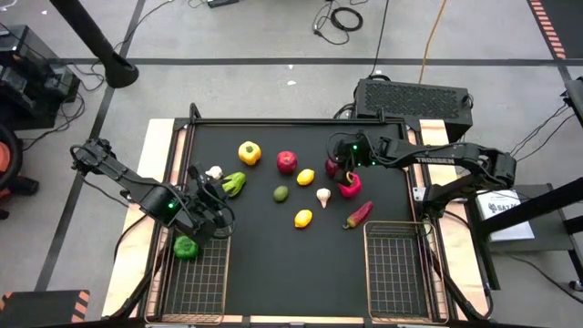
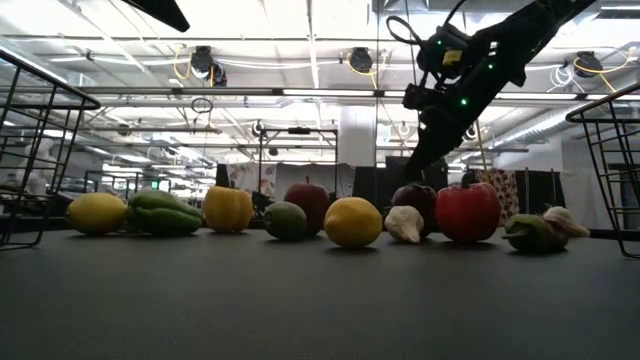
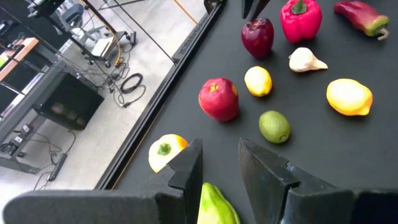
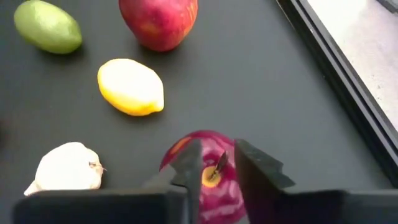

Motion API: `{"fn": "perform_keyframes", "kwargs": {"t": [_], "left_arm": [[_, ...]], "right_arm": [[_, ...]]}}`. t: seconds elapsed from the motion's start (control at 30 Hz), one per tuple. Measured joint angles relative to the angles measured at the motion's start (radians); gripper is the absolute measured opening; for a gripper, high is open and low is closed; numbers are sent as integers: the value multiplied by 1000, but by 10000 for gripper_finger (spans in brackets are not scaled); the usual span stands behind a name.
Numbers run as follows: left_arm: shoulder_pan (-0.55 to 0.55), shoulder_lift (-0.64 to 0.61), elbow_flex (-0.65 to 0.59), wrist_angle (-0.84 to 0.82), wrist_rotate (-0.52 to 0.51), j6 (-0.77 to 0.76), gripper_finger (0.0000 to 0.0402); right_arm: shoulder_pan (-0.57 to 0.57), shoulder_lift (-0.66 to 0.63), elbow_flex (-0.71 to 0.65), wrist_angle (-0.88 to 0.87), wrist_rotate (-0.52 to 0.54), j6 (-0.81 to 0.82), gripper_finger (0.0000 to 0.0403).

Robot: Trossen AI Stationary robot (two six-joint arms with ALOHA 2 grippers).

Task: Sort produce into baskets
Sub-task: Put the right apple into the right gold wire basket

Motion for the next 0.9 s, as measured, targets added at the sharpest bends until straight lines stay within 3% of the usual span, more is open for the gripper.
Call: {"fn": "perform_keyframes", "kwargs": {"t": [0.2, 0.63, 0.9], "left_arm": [[0, 0, 0, 0, 0, 0, 112], [0, 0, 0, 2, 0, 0, 112], [0, 0, 0, 3, 0, 0, 112]], "right_arm": [[-3, 8, -35, 43, 25, 23, 126], [-7, 8, -77, 100, 27, 26, 69], [-7, 29, -77, 126, 26, 24, 63]]}}
